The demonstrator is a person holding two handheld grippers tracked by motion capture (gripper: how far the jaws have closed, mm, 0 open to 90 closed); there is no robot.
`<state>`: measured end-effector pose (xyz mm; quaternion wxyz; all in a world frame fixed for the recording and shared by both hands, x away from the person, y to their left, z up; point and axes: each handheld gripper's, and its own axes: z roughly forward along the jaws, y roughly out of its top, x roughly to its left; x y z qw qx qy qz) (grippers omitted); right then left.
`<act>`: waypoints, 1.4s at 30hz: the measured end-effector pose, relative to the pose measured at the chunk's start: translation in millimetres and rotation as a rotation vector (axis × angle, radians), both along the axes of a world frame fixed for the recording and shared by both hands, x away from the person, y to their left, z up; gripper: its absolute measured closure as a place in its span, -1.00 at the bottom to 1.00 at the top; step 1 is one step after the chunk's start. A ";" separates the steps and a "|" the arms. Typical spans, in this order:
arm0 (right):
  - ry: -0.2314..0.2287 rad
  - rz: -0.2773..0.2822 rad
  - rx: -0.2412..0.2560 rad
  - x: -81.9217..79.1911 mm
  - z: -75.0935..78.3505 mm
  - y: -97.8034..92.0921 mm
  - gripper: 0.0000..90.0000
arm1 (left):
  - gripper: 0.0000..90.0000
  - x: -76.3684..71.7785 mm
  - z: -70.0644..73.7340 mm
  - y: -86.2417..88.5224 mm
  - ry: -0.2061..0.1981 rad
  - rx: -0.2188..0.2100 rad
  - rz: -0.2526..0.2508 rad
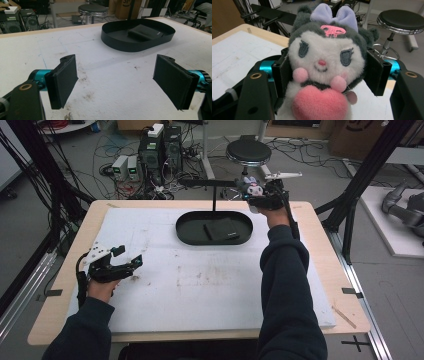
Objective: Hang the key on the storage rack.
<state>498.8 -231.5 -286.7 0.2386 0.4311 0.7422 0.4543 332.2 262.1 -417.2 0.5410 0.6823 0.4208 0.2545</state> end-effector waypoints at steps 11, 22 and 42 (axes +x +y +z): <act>-0.037 -0.061 -0.011 5.4 -2.3 4.8 -0.24 | -0.57 0.3 -0.4 -0.8 0.001 -0.005 0.001; 0.045 -0.220 -0.292 8.2 -16.6 10.2 -0.24 | -0.57 -0.4 -0.3 -1.3 0.001 0.006 -0.005; 0.159 -0.174 -0.214 17.3 -61.4 31.7 -0.25 | -0.57 -2.2 0.5 0.9 0.000 0.006 -0.001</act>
